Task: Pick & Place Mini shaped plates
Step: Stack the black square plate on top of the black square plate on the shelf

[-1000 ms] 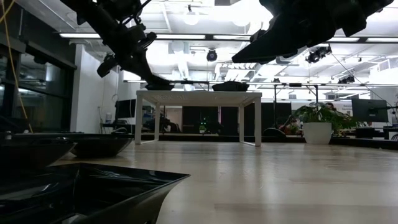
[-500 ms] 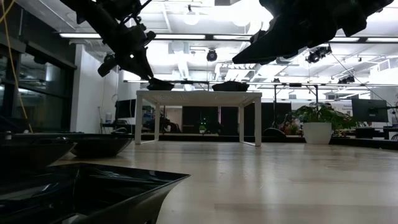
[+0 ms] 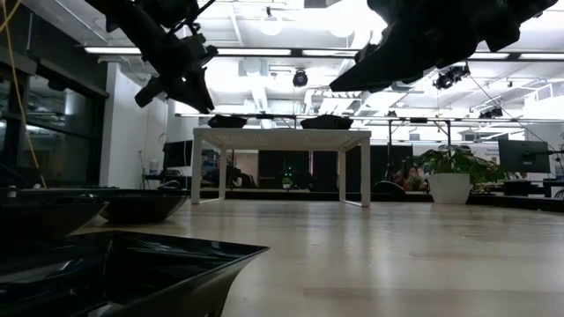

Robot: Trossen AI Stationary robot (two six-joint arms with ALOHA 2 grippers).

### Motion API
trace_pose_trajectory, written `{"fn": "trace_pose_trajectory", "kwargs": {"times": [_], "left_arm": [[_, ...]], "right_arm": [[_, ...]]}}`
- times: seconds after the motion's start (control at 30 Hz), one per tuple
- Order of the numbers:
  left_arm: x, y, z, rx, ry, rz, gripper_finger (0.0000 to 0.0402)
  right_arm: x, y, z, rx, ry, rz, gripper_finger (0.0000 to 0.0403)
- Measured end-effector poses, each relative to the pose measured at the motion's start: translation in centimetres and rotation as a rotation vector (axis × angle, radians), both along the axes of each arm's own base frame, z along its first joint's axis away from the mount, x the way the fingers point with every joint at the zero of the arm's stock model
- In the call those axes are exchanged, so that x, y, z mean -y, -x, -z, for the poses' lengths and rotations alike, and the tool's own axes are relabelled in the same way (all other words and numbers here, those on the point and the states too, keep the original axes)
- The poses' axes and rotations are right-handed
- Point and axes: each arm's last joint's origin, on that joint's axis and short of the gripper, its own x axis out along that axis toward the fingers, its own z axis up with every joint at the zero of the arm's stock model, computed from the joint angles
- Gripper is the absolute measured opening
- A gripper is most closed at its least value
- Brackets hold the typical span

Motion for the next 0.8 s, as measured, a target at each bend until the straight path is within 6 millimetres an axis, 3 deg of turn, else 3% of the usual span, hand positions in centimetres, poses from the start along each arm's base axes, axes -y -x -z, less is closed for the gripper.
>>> {"fn": "trace_pose_trajectory", "kwargs": {"times": [0.4, 0.8], "left_arm": [[0.31, 0.63, 0.62, 0.193, 0.421, -0.42, 0.006], [0.25, 0.24, 0.58, 0.302, 0.567, -0.515, 0.006]], "right_arm": [[0.01, 0.05, 0.11, -0.016, -0.027, 0.014, 0.0149], [0.01, 0.05, 0.11, -0.016, -0.031, 0.015, 0.0149]]}}
